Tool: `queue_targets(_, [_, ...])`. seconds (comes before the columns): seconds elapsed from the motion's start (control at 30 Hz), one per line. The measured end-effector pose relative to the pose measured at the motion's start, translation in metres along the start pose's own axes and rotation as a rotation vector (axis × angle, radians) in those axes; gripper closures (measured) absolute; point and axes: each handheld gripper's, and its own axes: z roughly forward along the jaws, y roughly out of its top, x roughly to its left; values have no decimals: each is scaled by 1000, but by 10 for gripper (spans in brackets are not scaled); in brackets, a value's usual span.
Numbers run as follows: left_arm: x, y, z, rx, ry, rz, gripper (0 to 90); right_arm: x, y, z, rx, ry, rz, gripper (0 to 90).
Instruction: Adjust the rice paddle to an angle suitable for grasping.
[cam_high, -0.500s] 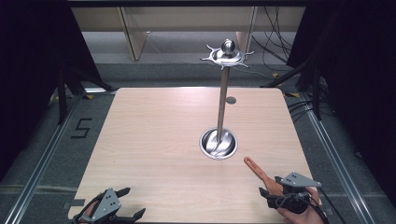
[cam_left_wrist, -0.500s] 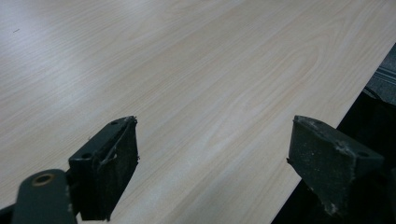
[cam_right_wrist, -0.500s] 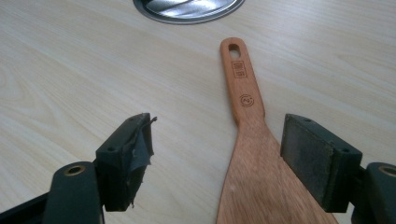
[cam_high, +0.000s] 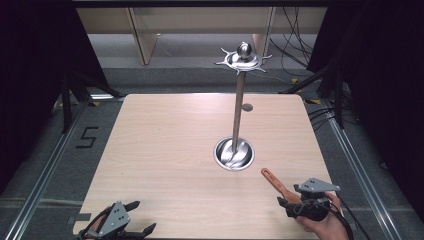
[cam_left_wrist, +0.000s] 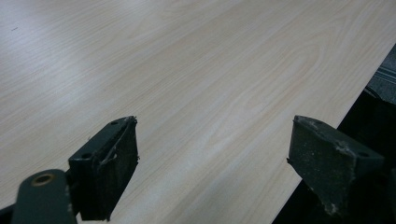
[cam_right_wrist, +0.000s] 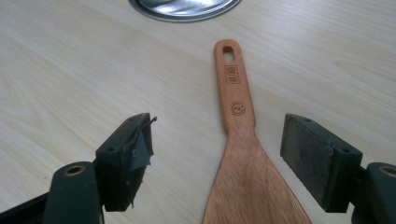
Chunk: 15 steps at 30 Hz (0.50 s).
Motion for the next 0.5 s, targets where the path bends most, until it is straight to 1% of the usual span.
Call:
queue_targets(0.03, [0,0,0,-3,-1,0,152,-1,2,0,12,-2,-10,254])
queue_targets(0.07, [0,0,0,-3,-1,0,151,-1,2,0,12,-2,-10,254])
queue_targets(0.1, [1,0,0,9,4,13,151,0,5,3,22,4,-11,238])
queue_targets(0.13, [1,0,0,9,4,13,151,0,5,3,22,4,-11,238])
queue_targets(0.17, [2,0,0,-9,-3,25,151,-2,8,7,40,6,-38,228])
queue_targets(0.2, [2,0,0,-11,-2,22,151,-2,10,7,55,7,-41,227])
queue_targets(0.23, [2,0,1,-12,-1,22,151,-2,12,7,73,4,-41,227])
queue_targets(0.3, [3,1,0,0,4,38,151,-4,16,10,88,9,-63,228])
queue_targets(0.33, [2,1,0,-10,0,24,151,-1,19,10,107,13,-14,229])
queue_targets(0.37, [2,0,0,-12,1,22,151,-2,21,12,108,10,-32,233])
queue_targets(0.4, [2,0,0,-12,1,22,151,-6,24,14,116,19,-75,237])
queue_targets(0.43, [0,0,0,-15,-7,-29,151,-6,26,14,120,19,-70,237])
queue_targets(0.47, [1,0,-1,-5,-4,-13,151,-6,28,16,118,18,-69,238])
queue_targets(0.5, [1,0,0,-12,2,-8,151,-7,31,16,137,19,-79,241])
